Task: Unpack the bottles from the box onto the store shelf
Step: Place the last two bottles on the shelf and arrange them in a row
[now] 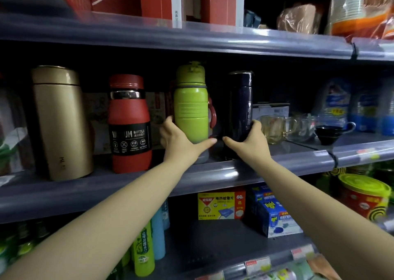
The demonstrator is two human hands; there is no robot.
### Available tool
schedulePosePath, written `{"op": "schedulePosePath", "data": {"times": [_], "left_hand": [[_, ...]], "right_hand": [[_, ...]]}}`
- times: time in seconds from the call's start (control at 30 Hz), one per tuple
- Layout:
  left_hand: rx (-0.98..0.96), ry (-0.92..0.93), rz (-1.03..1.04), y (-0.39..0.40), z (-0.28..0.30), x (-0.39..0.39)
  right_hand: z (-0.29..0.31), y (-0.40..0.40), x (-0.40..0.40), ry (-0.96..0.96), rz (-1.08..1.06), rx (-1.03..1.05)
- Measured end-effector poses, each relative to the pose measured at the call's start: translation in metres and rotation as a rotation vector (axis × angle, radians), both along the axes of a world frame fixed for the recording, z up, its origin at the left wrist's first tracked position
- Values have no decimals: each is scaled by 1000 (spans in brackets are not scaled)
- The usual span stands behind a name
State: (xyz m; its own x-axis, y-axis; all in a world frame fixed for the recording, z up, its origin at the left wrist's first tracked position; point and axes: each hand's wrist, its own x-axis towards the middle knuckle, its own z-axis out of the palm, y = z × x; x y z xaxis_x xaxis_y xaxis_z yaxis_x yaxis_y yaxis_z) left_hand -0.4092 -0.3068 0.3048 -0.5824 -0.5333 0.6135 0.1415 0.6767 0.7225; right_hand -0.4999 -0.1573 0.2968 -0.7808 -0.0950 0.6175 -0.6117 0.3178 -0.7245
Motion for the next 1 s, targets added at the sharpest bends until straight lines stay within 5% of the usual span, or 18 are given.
{"op": "schedulePosePath", "data": {"times": [0.7, 1.0], "left_hand": [[165, 16, -213, -15, -1, 5], [137, 12, -113, -8, 1, 4]], "right_hand": [[-2, 1, 9, 47, -48, -5], [-2, 0, 9, 51, -59, -2]]}}
